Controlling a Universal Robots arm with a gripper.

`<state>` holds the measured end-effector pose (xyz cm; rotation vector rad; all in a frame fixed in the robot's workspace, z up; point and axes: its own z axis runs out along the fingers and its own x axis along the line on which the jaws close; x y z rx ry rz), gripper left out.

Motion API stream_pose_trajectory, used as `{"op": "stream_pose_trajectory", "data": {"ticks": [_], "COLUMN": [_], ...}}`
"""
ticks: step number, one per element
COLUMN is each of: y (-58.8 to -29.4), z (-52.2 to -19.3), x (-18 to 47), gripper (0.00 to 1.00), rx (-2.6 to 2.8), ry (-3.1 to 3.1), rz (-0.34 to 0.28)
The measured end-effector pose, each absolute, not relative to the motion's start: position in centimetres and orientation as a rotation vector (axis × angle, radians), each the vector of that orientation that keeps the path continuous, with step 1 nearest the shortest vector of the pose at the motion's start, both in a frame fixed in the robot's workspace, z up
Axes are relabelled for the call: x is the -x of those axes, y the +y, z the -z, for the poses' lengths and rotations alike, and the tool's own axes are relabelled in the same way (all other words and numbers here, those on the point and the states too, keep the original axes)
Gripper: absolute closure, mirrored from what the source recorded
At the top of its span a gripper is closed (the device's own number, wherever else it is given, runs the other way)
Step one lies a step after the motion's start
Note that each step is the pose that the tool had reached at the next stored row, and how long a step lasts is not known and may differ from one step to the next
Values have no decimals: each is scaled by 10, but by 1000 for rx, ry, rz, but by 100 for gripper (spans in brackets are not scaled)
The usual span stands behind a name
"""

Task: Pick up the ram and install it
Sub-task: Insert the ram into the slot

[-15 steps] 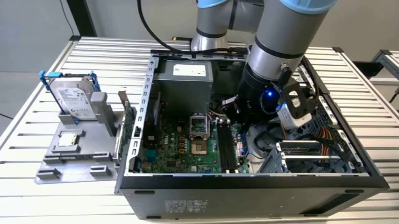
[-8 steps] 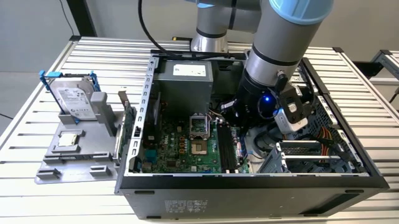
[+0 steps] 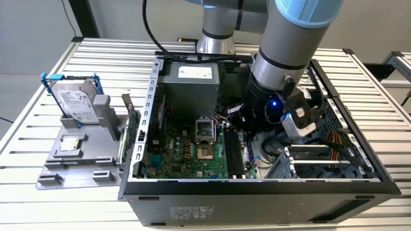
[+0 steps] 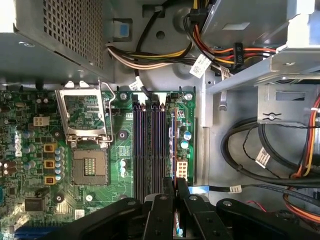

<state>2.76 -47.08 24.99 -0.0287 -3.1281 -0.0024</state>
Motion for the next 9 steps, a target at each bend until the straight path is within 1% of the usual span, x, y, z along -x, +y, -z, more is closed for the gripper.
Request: {"op": "stream_pose_trajectory", "data": {"ticks": [9], "y": [-470], "z": [-240], "x": [-25], "gripper": [100], "rx": [-14], "ry": [-3130], "rz": [2]}}
